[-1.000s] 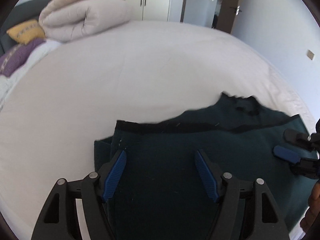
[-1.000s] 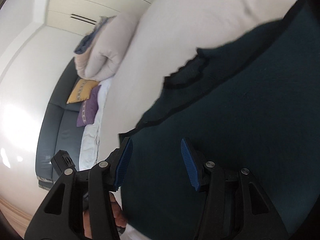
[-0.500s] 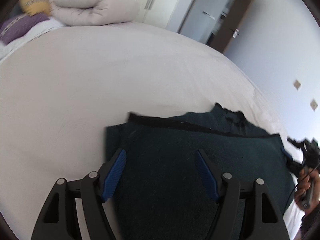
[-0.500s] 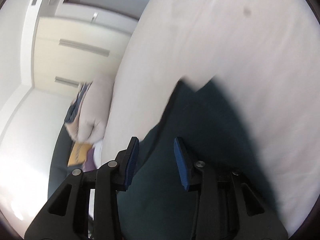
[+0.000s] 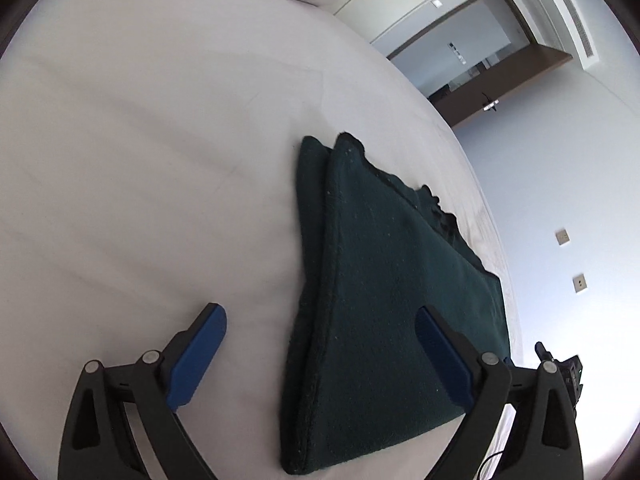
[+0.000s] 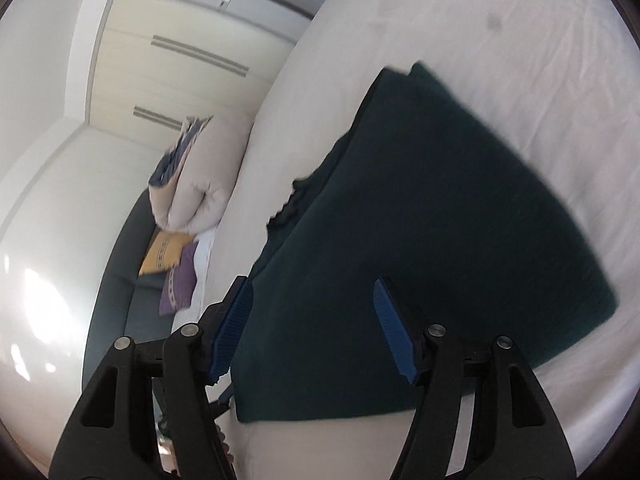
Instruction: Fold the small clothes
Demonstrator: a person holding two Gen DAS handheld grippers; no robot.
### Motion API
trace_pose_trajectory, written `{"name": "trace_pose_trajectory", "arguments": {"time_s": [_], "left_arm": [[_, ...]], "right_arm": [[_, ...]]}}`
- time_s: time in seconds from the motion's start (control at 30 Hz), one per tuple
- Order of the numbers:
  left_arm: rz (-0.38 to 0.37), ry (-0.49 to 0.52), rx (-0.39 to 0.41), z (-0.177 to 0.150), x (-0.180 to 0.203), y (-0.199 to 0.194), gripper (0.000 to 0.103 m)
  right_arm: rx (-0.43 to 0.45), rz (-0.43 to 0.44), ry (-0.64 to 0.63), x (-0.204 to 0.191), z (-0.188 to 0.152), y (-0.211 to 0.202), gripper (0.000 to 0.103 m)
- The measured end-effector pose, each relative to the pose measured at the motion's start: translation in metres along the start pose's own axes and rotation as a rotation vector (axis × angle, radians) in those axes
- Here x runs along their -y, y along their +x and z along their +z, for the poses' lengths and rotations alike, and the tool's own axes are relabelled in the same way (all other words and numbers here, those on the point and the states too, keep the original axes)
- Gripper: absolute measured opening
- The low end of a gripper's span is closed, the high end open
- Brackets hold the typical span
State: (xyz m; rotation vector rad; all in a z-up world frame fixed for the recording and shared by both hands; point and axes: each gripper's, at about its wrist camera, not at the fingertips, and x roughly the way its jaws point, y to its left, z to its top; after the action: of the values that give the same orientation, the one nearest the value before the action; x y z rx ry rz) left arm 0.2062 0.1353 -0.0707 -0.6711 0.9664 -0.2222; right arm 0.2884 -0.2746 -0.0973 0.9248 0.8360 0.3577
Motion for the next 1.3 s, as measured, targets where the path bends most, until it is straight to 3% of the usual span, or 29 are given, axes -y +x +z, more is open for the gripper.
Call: {"name": "trace_pose_trajectory", "arguments": {"time_s": [0.2, 0.43, 0.53, 0.6, 0.63, 0.7, 0.83, 0.9, 1.2, 1.3], "left_arm": [[-0.086, -0.03, -0.13, 0.006, 0.009, 0.017, 0.096], [-0.072, 0.04, -0.254, 0.002, 0.027, 0.036, 0.095], [-0.102, -0.011, -0.305, 0.001, 0.025, 0.042, 0.081], [-0.13, -0.073, -0.332, 0.003, 0.018, 0.044, 0.059], [-0.134, -0.098, -0.343, 0.002, 0.014, 0.046, 0.053], [-0.119, -0.112, -0.349, 0.0, 0.01, 0.046, 0.041], [-0.135, -0.133, -0.343, -0.001, 0.009, 0.044, 0.038], [-0.138, -0.141, -0.328, -0.001, 0.009, 0.043, 0.017], [-0.191, -0.145, -0.249, 0.003, 0.02, 0.025, 0.011], [-0.198, -0.08, -0.226, 0.008, 0.048, 0.018, 0.01]], "right_arm": [[-0.093, 0.031, -0.044, -0.028, -0.035, 0.018, 0.062], [-0.142, 0.038, -0.053, -0.044, -0.047, 0.052, 0.062], [-0.15, 0.055, -0.056, -0.049, -0.049, 0.055, 0.062], [-0.157, 0.061, -0.064, -0.053, -0.048, 0.055, 0.062], [-0.159, 0.066, -0.07, -0.055, -0.047, 0.055, 0.062], [-0.166, 0.076, -0.076, -0.053, -0.042, 0.042, 0.062], [-0.198, 0.099, -0.103, -0.062, -0.036, 0.047, 0.062], [-0.222, 0.091, -0.111, -0.066, -0.035, 0.059, 0.062], [-0.31, 0.045, -0.056, -0.05, -0.038, 0.102, 0.062], [-0.299, 0.092, -0.015, -0.041, -0.036, 0.099, 0.062]]}}
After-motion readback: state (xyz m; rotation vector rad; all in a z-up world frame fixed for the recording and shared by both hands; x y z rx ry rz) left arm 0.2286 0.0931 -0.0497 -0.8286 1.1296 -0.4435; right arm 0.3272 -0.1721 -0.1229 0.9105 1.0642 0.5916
